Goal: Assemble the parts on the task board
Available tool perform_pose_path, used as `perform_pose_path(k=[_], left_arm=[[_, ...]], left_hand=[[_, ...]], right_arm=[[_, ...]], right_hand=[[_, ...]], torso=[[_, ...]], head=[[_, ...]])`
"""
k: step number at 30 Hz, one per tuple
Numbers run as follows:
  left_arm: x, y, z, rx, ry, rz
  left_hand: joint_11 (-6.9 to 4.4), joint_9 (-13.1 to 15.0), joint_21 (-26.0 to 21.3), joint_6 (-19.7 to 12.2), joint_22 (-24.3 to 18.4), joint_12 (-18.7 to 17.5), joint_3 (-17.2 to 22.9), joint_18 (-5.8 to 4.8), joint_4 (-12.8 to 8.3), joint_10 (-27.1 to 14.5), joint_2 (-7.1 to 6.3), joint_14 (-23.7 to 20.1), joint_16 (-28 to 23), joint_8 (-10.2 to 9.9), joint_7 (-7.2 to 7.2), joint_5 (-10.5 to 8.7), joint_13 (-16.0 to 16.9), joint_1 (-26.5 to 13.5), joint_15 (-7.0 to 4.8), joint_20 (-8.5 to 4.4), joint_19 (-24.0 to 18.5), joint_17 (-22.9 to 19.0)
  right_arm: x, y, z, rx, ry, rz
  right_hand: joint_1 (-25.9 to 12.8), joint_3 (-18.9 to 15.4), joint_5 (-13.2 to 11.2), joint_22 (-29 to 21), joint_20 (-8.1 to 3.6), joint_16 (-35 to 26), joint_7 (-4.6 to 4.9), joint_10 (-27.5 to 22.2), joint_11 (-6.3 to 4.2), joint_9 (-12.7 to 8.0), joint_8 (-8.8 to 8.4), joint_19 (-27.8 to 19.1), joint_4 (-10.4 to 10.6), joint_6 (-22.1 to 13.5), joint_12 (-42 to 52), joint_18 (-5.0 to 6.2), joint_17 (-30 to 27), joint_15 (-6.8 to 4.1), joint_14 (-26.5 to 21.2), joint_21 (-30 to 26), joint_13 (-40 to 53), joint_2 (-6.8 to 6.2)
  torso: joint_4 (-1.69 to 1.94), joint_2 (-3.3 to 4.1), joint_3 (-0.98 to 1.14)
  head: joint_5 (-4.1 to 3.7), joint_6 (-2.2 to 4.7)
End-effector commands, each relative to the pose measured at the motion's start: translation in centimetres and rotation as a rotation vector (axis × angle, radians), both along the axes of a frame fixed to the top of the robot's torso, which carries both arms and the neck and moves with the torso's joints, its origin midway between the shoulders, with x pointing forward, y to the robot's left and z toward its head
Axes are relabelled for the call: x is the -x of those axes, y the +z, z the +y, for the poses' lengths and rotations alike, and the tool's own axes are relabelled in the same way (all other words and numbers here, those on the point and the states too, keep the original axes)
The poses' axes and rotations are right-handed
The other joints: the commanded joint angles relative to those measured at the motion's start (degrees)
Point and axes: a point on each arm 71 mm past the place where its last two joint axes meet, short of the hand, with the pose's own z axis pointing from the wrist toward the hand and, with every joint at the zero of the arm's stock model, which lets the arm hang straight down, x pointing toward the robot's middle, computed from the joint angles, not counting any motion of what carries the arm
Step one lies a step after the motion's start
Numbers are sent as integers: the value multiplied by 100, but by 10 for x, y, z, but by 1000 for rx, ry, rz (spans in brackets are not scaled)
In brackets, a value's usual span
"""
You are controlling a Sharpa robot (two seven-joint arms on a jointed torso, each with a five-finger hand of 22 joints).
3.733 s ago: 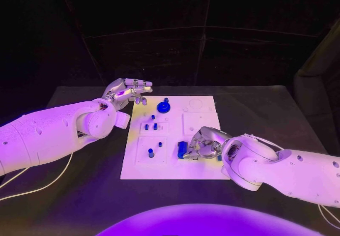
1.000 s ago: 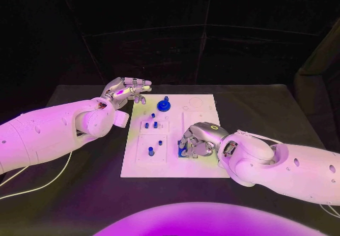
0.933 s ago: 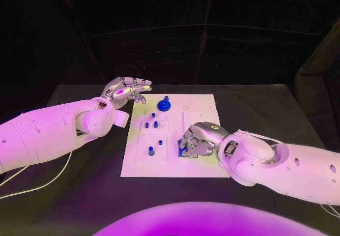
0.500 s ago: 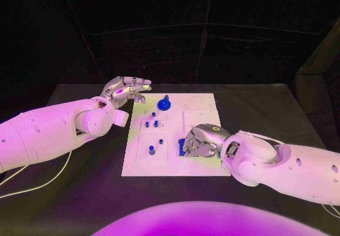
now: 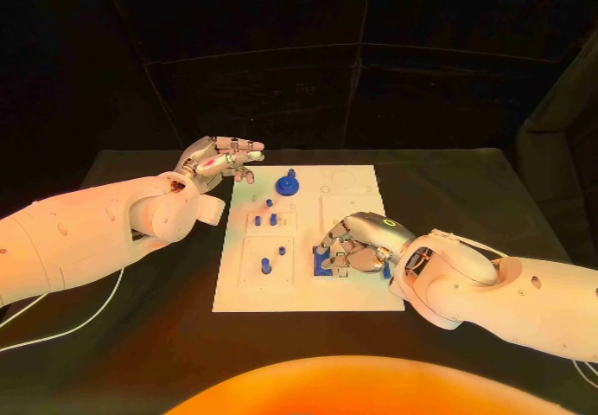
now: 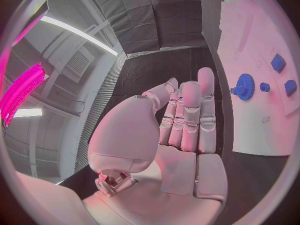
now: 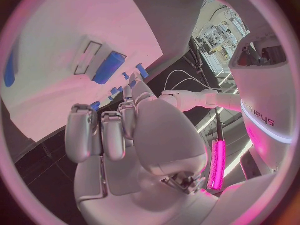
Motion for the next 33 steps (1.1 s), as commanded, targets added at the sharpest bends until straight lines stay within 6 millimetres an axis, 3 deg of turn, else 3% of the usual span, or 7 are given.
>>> perform_pose_path(k=[1,8,12,15,19,24,33], left_arm=[[0,1,-1,9,-9,-4],[1,2,-1,10,-9,-5],[1,1,0,10,-10,-4],[2,1,0,10,-11,-4],[2,1,-1,11,-14,-4],[3,1,-1,12,-16,-3],[4,0,0,11,-16,-1]], left_hand=[[17,4,-19,-28,-5,17,1,39,-25,-39,17,-46,-36,20,-8,19,7,39,-7,19,-38,-6],[18,4,-18,-33,-4,26,3,39,-34,-44,18,-49,-36,28,-6,19,6,44,-8,19,-39,-12],[19,4,-18,-34,-4,28,1,39,-34,-46,16,-51,-37,30,-5,18,6,39,-7,19,-39,-17],[19,4,-18,-34,-4,28,1,39,-34,-46,16,-51,-37,30,-5,18,6,39,-7,19,-39,-17],[19,4,-18,-34,-4,28,1,39,-34,-46,16,-51,-37,30,-5,18,6,39,-7,19,-39,-17],[22,4,-18,-37,-4,33,-4,38,-32,-48,12,-52,-37,34,-3,17,6,30,-5,20,-40,-20],[22,4,-18,-38,-4,35,-7,38,-31,-50,11,-52,-36,36,-2,17,6,26,-5,20,-40,-19]], right_arm=[[-1,7,-14,-119,-81,8],[-6,6,-63,-56,-260,77],[-4,5,-87,32,-338,104],[-4,2,-95,90,-371,140],[-3,-4,-103,171,-411,191],[-4,-9,-108,248,-442,220],[-4,-14,-107,331,-445,239]], right_hand=[[-158,-2,67,-17,42,-10,17,8,40,-23,-57,3,54,-3,-76,-75,734,54,444,5,-1609,-54],[-534,-142,695,-39,65,-35,3,-8,39,-67,-132,-5,293,95,-121,-67,696,63,436,-4,-1631,-166],[-694,-266,721,-48,60,-61,-5,-43,35,-74,-131,-9,389,144,-202,-65,656,57,428,-9,-1687,-288],[-820,-384,832,-56,54,-68,-31,-39,17,-66,-107,-13,480,210,-207,-62,649,44,427,-14,-1689,-364],[-1002,-601,987,-79,32,-96,-78,-39,-19,-37,-56,-21,654,308,-234,-57,611,14,419,-29,-1706,-444],[-1165,-842,998,-100,-3,-121,-131,-45,-62,44,25,-26,890,393,-269,-54,582,-24,414,-45,-1725,-492],[-1196,-1065,930,-116,-45,-144,-199,-51,-116,219,171,-26,1123,495,-299,-52,560,-70,412,-62,-1737,-573]], torso=[[-7,-6,-3],[-31,-3,1],[-40,5,8],[-35,8,-6],[-40,10,8],[-36,7,2],[-24,1,-5]], head=[[-29,14],[-94,29],[-148,47],[-192,54],[-230,61],[-318,53],[-338,54]])
